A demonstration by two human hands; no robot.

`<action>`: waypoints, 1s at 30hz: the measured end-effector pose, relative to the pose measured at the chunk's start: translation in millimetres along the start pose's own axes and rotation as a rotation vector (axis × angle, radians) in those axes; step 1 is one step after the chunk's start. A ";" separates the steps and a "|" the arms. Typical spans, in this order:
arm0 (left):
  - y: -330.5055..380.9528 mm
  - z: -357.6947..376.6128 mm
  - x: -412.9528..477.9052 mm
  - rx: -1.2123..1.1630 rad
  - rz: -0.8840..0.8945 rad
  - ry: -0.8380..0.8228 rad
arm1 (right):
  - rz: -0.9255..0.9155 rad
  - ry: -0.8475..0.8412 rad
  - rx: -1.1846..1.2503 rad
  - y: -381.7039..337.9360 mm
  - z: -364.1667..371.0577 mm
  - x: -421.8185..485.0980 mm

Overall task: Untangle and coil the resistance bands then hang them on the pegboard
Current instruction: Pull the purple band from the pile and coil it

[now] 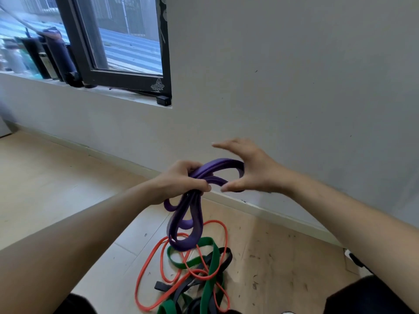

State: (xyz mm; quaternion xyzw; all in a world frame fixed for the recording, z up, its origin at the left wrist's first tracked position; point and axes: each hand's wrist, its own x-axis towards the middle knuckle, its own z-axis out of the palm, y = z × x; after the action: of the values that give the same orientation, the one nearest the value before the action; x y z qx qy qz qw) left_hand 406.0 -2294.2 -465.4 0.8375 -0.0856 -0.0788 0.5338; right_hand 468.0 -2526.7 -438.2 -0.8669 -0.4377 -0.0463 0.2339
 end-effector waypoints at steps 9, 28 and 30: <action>-0.3 -1.8 -2.3 0.032 0.063 -0.068 | -0.136 0.139 0.010 1.1 19.4 -4.1; -29.6 8.0 5.6 0.844 0.292 0.161 | 0.190 0.010 0.035 21.3 12.8 -8.7; -38.5 5.5 12.5 0.803 0.238 0.129 | 0.225 -0.042 0.078 31.8 18.8 -10.7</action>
State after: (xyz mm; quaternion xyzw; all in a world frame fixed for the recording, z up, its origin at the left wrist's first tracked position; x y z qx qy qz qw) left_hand 419.2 -2286.0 -503.1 0.9665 -0.1721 0.0756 0.1746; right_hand 483.9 -2542.3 -469.5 -0.9014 -0.3442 0.0156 0.2621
